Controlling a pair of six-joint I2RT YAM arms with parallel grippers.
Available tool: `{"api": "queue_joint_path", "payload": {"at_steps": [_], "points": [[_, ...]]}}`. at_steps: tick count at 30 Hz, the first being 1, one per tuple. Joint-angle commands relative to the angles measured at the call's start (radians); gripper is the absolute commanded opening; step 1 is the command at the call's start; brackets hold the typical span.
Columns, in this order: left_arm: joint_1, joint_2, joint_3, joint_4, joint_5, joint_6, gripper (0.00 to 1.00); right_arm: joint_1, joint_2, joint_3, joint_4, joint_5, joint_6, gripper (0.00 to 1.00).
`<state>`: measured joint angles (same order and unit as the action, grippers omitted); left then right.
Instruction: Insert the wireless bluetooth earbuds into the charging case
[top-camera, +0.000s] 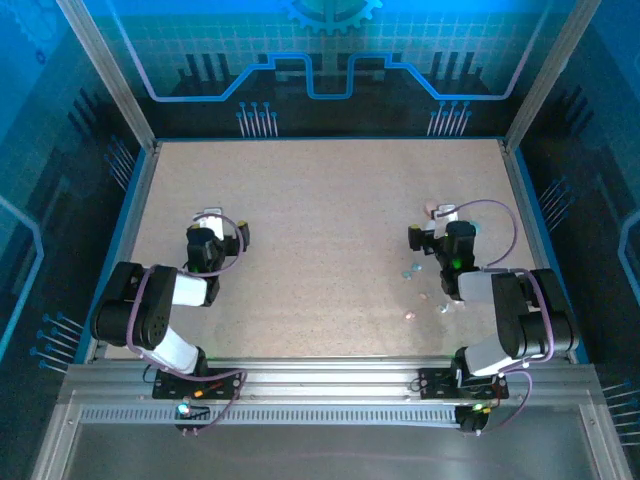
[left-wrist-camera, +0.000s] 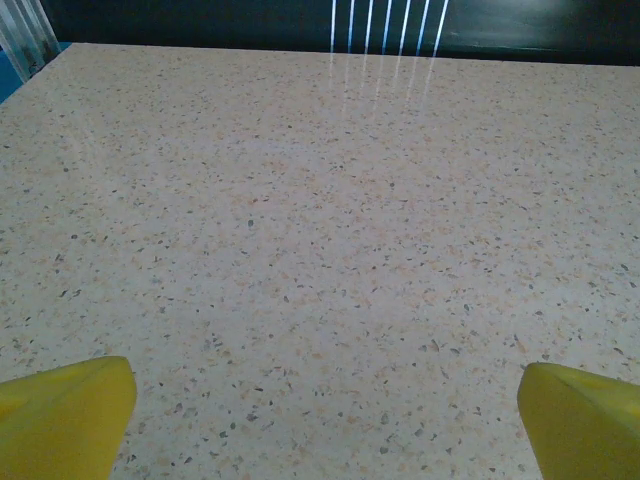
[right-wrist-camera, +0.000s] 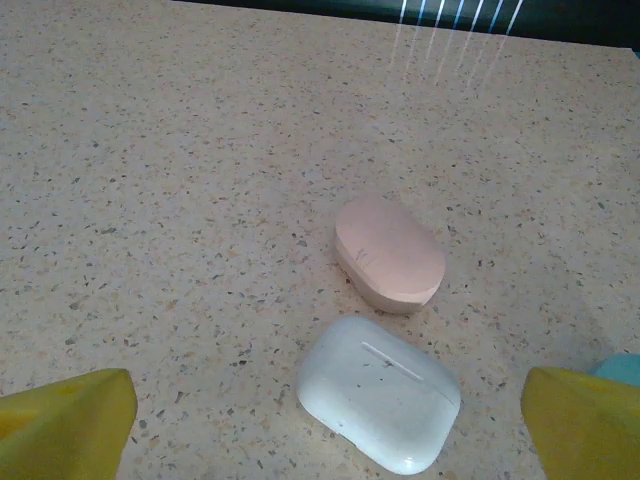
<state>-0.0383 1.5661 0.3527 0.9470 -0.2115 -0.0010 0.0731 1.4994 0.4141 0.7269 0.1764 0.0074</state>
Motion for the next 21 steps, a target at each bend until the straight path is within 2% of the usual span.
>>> {"api": "queue_joint_path", "payload": {"at_steps": [1,21], "points": [[0.005,-0.012,0.021,-0.003,0.015,0.001,0.99,0.009,0.001,0.008,0.045,0.020,0.011,1.00],[0.005,-0.012,0.019,0.000,0.041,0.011,0.99,0.009,0.004,0.005,0.055,-0.008,0.001,1.00]]}}
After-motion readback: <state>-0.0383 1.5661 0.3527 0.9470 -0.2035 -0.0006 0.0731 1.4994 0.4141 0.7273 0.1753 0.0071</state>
